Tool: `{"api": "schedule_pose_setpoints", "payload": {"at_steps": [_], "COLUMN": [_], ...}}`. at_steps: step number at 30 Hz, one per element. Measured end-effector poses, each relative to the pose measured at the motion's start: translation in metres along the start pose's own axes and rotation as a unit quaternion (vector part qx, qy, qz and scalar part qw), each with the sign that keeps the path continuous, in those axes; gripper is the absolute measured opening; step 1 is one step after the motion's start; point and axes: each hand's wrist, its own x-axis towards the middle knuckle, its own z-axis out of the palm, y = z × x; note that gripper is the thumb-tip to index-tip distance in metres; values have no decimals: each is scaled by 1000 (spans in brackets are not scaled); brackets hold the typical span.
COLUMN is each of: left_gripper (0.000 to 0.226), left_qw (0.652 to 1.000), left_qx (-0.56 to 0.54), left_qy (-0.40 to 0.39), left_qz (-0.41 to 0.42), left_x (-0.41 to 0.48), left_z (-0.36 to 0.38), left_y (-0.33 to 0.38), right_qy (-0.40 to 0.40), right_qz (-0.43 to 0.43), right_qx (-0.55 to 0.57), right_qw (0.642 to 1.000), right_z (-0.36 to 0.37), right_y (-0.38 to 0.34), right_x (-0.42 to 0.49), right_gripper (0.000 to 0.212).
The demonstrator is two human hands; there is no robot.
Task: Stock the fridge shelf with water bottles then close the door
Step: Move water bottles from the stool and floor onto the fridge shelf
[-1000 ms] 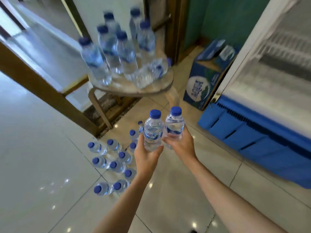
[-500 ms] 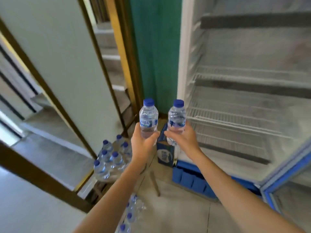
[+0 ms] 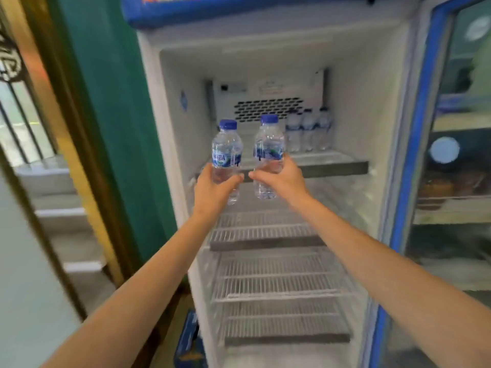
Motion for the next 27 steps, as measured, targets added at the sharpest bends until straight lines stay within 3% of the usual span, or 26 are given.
{"api": "schedule_pose_setpoints", "payload": {"at_steps": [8,15,20,27], "left_gripper": [38,49,46,34], "left_qw": [997,990,989,983], "left_qx": [-69,-75,-60,-63], "left_qy": [-38,-98,-124,-151], "left_qz": [1,-73,-63,-80], "left_x": [118,203,250,312], "left_z": [80,130,151,188], "left_y": [9,-25,-53,-92], "right_qy": [47,32,26,5], "right_qz": [5,59,85,94], "right_qx": [-6,-15,-24,29], "right_qw": [999,998,996,995], "right_z": [-69,-88,-85,-70], "right_y": [-1,38,66,98], "right_x": [139,215,242,273], "right_gripper": [78,53,34,41]}}
